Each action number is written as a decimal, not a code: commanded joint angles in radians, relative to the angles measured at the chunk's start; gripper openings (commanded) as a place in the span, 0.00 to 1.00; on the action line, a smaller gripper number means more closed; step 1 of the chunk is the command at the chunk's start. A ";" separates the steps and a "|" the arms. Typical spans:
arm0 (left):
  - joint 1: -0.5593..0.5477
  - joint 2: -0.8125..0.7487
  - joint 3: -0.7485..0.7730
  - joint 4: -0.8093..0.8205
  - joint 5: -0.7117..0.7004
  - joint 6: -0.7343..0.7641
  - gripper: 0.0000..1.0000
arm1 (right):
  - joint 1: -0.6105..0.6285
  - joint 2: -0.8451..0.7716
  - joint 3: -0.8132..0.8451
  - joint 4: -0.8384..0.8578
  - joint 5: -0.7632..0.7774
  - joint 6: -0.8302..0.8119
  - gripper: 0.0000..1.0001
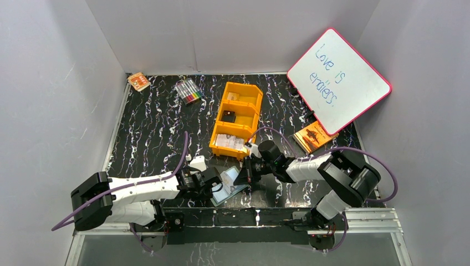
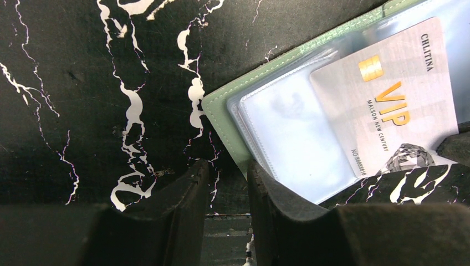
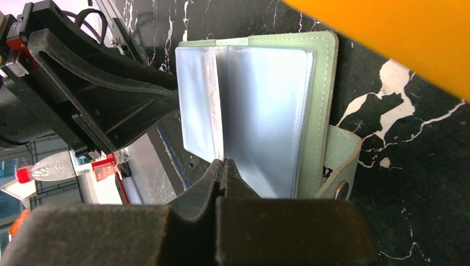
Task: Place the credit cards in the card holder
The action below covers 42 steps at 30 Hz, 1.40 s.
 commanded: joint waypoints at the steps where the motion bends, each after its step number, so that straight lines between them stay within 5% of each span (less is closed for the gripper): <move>1: 0.006 0.034 -0.038 0.019 0.005 -0.004 0.30 | 0.002 0.017 -0.016 0.068 0.003 0.023 0.00; 17: 0.006 0.060 -0.039 0.052 0.024 0.001 0.28 | 0.053 0.052 -0.016 0.099 0.026 0.066 0.00; 36: 0.004 0.049 -0.024 0.060 0.019 0.012 0.26 | 0.152 0.049 0.090 -0.051 0.087 -0.003 0.00; 42: 0.006 0.030 -0.034 0.059 0.018 0.013 0.26 | 0.156 0.005 0.071 -0.070 0.115 -0.003 0.27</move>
